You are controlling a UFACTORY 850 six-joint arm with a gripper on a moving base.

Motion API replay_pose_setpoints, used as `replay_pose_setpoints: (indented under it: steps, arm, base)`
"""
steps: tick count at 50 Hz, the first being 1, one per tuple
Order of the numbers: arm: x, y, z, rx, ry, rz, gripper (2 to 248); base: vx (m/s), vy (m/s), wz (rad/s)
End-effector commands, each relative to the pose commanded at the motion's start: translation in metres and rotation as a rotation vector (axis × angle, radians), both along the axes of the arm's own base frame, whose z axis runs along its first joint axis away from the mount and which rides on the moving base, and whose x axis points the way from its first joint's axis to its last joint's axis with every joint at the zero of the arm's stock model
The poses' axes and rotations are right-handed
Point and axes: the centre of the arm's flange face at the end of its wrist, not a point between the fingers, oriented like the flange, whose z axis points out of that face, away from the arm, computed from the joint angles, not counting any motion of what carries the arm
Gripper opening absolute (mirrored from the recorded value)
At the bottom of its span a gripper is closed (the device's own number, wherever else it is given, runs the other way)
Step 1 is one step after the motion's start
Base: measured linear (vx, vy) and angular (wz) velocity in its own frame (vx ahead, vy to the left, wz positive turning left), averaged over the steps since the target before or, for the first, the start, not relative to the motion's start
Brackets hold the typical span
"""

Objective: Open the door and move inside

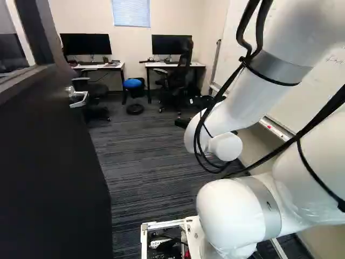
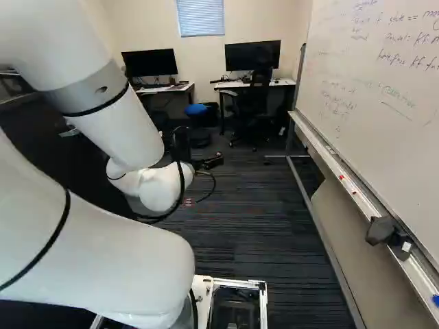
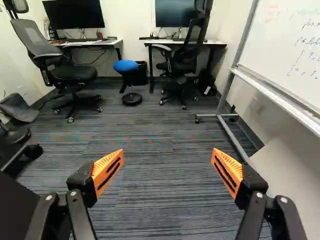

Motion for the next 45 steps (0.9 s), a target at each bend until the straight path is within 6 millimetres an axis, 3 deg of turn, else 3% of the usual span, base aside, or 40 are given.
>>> replay_pose_setpoints:
  steps: [45]
  arm:
    - [0.0,0.0,0.0,0.0,0.0,0.0,247]
  base:
    - [0.18,0.005,-0.002]
